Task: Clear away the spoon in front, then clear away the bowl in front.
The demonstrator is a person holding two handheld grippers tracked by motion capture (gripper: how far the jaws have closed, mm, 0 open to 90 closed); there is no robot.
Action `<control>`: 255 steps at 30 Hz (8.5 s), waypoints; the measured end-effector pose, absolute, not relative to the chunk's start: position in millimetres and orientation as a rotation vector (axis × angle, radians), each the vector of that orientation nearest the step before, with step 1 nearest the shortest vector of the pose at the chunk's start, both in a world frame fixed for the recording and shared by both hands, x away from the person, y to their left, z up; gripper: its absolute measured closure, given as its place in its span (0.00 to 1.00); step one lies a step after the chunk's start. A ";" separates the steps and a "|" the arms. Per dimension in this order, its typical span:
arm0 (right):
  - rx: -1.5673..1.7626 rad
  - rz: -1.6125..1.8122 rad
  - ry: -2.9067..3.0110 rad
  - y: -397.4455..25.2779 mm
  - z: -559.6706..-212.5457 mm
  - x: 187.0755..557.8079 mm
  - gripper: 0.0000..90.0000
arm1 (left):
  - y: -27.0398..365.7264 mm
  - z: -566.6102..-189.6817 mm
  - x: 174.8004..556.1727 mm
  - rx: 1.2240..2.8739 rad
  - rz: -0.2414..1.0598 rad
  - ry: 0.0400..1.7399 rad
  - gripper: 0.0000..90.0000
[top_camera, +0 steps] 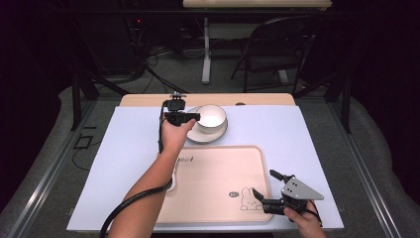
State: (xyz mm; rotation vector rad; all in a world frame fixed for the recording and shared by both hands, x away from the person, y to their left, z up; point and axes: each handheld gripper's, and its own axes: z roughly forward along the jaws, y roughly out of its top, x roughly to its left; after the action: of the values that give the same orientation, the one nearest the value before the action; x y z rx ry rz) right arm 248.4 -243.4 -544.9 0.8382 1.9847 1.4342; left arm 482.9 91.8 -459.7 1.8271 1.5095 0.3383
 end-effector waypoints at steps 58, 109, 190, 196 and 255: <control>0.869 1.435 1.970 -249.9 -544.9 244.0 0.16 | 59.7 -529.5 524.9 1.757 0.288 1.651 0.67; 0.868 1.441 1.972 -249.1 -544.8 245.9 0.16 | 69.9 -519.3 519.9 1.619 0.251 1.790 0.91; 0.840 1.434 1.980 -245.4 -544.0 246.9 0.15 | 41.8 -437.9 417.8 1.884 0.077 1.342 0.90; 0.837 1.434 1.981 -245.3 -543.9 247.1 0.15 | 33.7 -445.5 415.8 1.897 0.065 1.341 0.90; 0.831 1.447 1.979 -245.4 -543.3 247.2 0.15 | -24.1 -530.8 438.4 1.935 -0.059 1.494 0.89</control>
State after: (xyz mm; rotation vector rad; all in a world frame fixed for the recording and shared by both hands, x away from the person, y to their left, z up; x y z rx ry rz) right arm 247.2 -245.4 -543.3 0.8313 1.9788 1.4468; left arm 438.4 -24.1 -530.8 1.9354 1.4936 -0.0591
